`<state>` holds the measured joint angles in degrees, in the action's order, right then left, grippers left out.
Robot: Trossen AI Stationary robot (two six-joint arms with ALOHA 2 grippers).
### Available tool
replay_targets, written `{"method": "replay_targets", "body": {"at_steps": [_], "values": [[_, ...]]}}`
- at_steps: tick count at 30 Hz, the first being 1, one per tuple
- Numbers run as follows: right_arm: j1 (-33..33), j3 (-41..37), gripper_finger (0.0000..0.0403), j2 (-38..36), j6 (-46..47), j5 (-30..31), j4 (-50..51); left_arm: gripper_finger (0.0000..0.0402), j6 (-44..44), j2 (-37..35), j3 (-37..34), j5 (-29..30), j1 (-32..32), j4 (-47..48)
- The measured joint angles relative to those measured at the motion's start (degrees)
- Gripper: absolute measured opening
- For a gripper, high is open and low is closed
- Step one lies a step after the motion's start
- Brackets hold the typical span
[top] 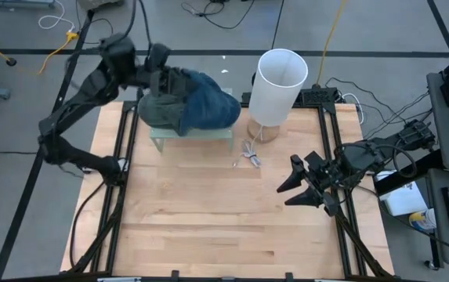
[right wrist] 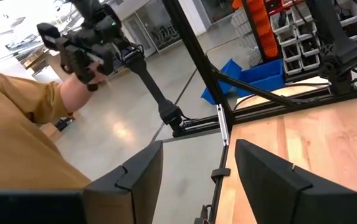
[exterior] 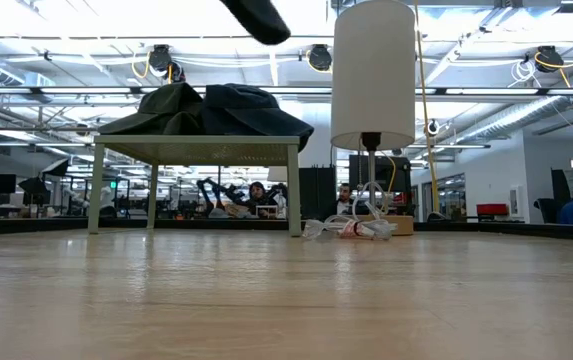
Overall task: Pick & Place hat
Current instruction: Stack the blue cap on top of the stacked blue caps on the shelf
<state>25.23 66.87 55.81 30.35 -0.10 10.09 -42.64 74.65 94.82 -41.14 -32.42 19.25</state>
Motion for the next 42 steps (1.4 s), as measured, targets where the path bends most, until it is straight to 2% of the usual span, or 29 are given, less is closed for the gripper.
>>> {"method": "replay_targets", "body": {"at_steps": [12,15,18,25,34,42], "values": [[0.00,0.00,0.0190,-0.09,-7.22,0.00,0.00,0.0050,8.26,15.69,11.45,-16.58,-10.13,0.80],[0.00,0.00,0.0188,-0.09,-7.54,0.02,0.00,0.0050,8.56,18.12,11.81,-19.12,-12.12,0.91],[0.00,0.00,0.0188,-0.11,-7.54,0.01,-0.02,0.0050,11.53,19.92,11.81,-19.10,-13.99,4.70],[-0.02,-0.02,0.0188,-0.13,-7.95,0.02,-0.06,0.0050,22.27,22.52,11.81,-11.30,-17.56,22.13],[-0.02,-0.02,0.0185,-0.20,-13.65,0.04,-5.71,0.0050,24.53,22.37,11.85,-2.72,-18.18,30.72],[-0.04,0.00,0.0181,-0.31,-15.02,0.26,-5.62,0.0050,26.45,22.10,11.86,12.27,-18.30,45.15]]}}
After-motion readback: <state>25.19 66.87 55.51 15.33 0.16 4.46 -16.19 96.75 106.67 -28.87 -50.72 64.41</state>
